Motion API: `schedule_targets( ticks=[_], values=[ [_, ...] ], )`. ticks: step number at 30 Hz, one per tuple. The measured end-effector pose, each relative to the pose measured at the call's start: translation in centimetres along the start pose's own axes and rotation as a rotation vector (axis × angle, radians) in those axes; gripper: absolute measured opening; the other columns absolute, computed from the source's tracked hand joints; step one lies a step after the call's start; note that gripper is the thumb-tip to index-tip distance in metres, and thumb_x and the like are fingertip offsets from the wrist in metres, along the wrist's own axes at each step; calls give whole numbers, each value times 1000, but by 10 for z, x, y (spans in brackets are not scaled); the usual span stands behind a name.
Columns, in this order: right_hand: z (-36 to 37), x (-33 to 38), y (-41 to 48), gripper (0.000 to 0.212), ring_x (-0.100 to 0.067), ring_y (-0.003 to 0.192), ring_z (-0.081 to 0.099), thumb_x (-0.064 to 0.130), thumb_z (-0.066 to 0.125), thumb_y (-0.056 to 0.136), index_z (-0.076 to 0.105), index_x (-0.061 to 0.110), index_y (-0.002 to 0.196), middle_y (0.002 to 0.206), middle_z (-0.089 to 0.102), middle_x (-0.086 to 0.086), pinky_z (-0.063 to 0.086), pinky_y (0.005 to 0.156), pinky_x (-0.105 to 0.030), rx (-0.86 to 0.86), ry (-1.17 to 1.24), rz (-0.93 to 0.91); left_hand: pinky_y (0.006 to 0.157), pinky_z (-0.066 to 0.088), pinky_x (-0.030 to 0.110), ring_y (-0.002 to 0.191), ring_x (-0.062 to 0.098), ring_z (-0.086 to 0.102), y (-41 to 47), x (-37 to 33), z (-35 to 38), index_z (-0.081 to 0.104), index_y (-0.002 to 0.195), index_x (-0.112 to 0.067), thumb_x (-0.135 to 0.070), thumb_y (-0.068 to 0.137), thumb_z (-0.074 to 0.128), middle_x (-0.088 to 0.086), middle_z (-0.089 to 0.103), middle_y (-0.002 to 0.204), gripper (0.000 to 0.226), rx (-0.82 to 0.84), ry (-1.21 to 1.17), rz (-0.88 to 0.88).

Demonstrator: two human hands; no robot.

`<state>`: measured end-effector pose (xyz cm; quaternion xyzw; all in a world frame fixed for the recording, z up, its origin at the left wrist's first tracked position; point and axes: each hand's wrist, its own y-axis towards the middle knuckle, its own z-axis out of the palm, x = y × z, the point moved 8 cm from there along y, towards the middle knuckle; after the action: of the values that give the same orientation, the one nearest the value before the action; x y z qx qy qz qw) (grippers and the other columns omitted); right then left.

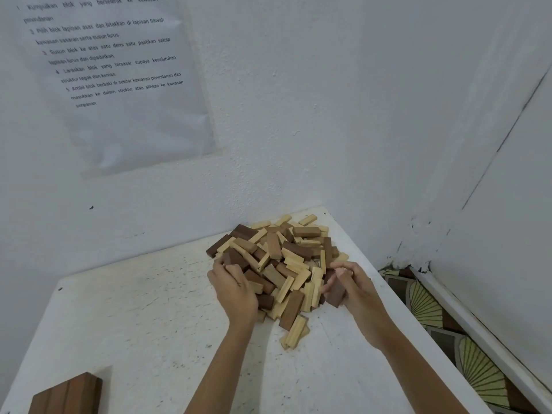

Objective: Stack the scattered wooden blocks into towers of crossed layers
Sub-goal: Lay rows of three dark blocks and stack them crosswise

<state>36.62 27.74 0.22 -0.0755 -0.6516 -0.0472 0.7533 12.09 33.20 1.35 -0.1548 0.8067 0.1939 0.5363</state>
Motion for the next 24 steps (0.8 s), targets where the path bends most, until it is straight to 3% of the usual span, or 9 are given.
schedule_targets(
  ticks=[2,6,8,9,11,14,17,21,24],
  values=[
    [-1,5,8,15,-17,60,56,13,44,101,55,6,110,72,52,-11,48,57,-21,-38,10,12,66,33,18,88,14,48,-3,-17,8,53,106,6,-7,100,36,23,50,100,22,32,-53,92],
    [5,16,34,14,-6,40,37,9,63,92,60,13,106,57,44,-2,34,39,-17,-86,-184,-53,79,41,10,92,-1,52,-5,-30,34,56,108,-8,-32,99,49,5,59,103,27,218,-184,86],
    [12,22,48,12,-5,41,45,11,66,91,67,15,102,59,55,5,35,39,-17,-90,-292,-84,93,47,31,100,17,60,-2,-26,45,57,115,-10,-46,98,47,1,65,107,41,287,-274,36],
    [18,23,58,10,-7,48,56,14,66,91,70,16,99,67,62,6,38,42,-17,-73,-368,-84,88,49,40,90,22,62,0,-23,48,59,115,-10,-52,95,47,3,67,96,47,296,-298,38],
    [28,20,78,10,-15,77,67,22,67,90,72,20,99,86,68,6,52,57,-24,-26,-559,-84,69,44,37,64,14,52,1,-26,49,63,103,-12,-50,94,45,-8,56,68,43,292,-326,50],
    [43,19,97,23,-18,102,64,31,66,91,69,19,110,108,66,5,56,83,-42,74,-797,-62,58,36,34,55,14,39,1,-26,47,60,93,-11,-44,97,45,-6,44,59,37,281,-348,31],
    [56,22,103,29,-16,99,60,32,63,92,64,14,116,111,61,4,48,80,-31,190,-1018,-58,52,34,30,51,13,36,2,-20,46,53,93,-6,-41,98,47,-5,41,55,36,276,-354,-8],
    [66,16,102,27,-21,81,62,30,59,94,64,5,104,85,62,-4,48,72,-34,294,-1140,-15,41,33,22,43,9,39,-4,-19,43,56,96,-1,-32,101,46,-1,48,53,32,337,-366,-8],
    [67,23,96,23,-20,91,62,29,61,93,61,12,108,97,65,-2,44,70,-30,210,-1193,-114,40,35,20,42,12,41,-9,-18,37,58,94,-6,-31,101,47,4,53,57,28,343,-382,-5]
  ],
)
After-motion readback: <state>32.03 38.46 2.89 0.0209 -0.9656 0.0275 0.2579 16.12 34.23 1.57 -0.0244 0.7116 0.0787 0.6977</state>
